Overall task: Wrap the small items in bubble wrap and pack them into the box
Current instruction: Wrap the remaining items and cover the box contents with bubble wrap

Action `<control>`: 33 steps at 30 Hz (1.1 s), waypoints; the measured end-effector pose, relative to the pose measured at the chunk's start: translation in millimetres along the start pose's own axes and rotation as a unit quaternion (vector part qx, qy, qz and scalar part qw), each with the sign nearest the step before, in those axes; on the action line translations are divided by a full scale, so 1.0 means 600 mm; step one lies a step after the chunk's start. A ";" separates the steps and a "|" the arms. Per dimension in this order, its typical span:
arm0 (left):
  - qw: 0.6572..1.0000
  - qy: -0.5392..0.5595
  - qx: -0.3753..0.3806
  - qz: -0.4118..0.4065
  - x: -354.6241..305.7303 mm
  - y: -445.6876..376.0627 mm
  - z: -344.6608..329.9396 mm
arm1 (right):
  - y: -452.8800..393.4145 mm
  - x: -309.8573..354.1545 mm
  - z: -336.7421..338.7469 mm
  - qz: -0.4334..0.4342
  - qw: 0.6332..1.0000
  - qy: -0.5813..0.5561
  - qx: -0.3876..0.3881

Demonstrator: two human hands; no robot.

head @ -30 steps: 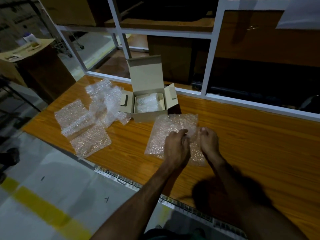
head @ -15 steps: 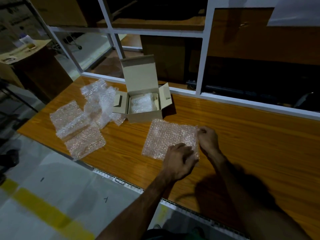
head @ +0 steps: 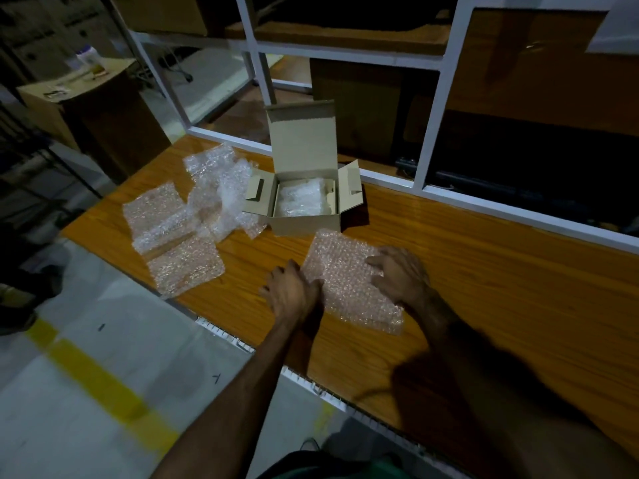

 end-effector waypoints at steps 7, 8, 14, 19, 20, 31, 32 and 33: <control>0.996 0.026 0.082 0.023 0.005 -0.083 0.033 | 0.005 -0.003 0.006 -0.027 0.997 -0.062 0.039; 0.995 0.041 0.091 0.005 -0.004 -0.091 0.040 | 0.009 -0.003 0.005 -0.034 0.996 -0.071 0.037; 0.956 0.253 0.092 -0.118 -0.072 -0.068 0.074 | 0.016 -0.005 -0.002 -0.088 0.964 -0.251 0.011; 0.945 0.243 0.057 -0.211 -0.079 -0.004 0.067 | 0.011 -0.003 0.015 -0.113 0.898 -0.424 0.017; 0.939 0.220 0.037 -0.262 -0.080 0.016 0.063 | 0.008 -0.008 0.015 -0.113 0.898 -0.424 0.018; 0.902 0.075 0.101 -0.414 -0.034 0.150 -0.021 | 0.043 -0.011 0.017 -0.101 0.956 -0.277 0.008; 0.901 0.058 0.116 -0.414 -0.034 0.156 -0.025 | 0.047 -0.003 0.020 -0.096 0.971 -0.217 -0.023; 0.900 0.039 0.127 -0.415 -0.035 0.163 -0.029 | 0.051 0.007 0.023 -0.090 0.982 -0.158 -0.057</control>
Point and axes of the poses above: each hand's wrist, its own y-axis away from the middle knuckle, its own z-axis out of the back of the hand, x = y × z, the point moved 8 cm from there along -y, towards the middle knuckle, and after that the axes turned 11 degrees about y, right-handed, at the moved point
